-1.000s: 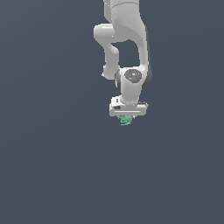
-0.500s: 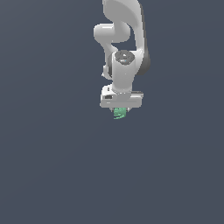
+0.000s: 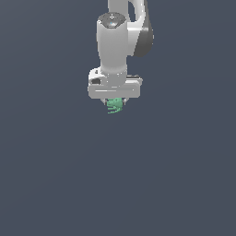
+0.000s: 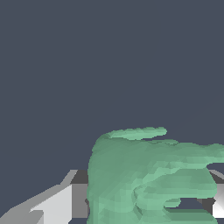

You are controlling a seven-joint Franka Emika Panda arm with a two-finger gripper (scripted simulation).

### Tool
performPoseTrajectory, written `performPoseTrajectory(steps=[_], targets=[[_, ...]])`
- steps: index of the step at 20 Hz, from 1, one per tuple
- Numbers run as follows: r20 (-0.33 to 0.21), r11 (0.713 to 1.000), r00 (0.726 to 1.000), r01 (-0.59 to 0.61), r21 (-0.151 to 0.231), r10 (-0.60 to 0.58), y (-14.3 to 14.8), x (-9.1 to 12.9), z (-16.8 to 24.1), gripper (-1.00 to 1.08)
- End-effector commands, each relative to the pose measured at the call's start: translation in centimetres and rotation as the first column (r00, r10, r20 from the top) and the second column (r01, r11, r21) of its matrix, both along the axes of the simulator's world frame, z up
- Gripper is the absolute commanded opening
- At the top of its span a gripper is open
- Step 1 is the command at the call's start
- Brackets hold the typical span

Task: Pick up the object and move it to a goal position.

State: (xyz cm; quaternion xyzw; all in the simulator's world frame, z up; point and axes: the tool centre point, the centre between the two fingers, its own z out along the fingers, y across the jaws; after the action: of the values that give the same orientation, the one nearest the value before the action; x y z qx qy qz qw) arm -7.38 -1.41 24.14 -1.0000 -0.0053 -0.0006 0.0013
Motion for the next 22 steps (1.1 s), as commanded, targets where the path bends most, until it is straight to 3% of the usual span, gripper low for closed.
performPoseTrajectory(steps=[1, 12, 22], targets=[[-0.001, 1.000, 1.000, -0.001, 0.000, 0.001, -1.4, 0.1, 2.6, -1.00], [-0.001, 1.000, 1.000, 0.000, -0.001, 0.000, -6.8, 1.2, 12.3, -1.00], [-0.001, 1.000, 1.000, 0.000, -0.003, 0.000, -8.9, 1.9, 16.1, -1.00]])
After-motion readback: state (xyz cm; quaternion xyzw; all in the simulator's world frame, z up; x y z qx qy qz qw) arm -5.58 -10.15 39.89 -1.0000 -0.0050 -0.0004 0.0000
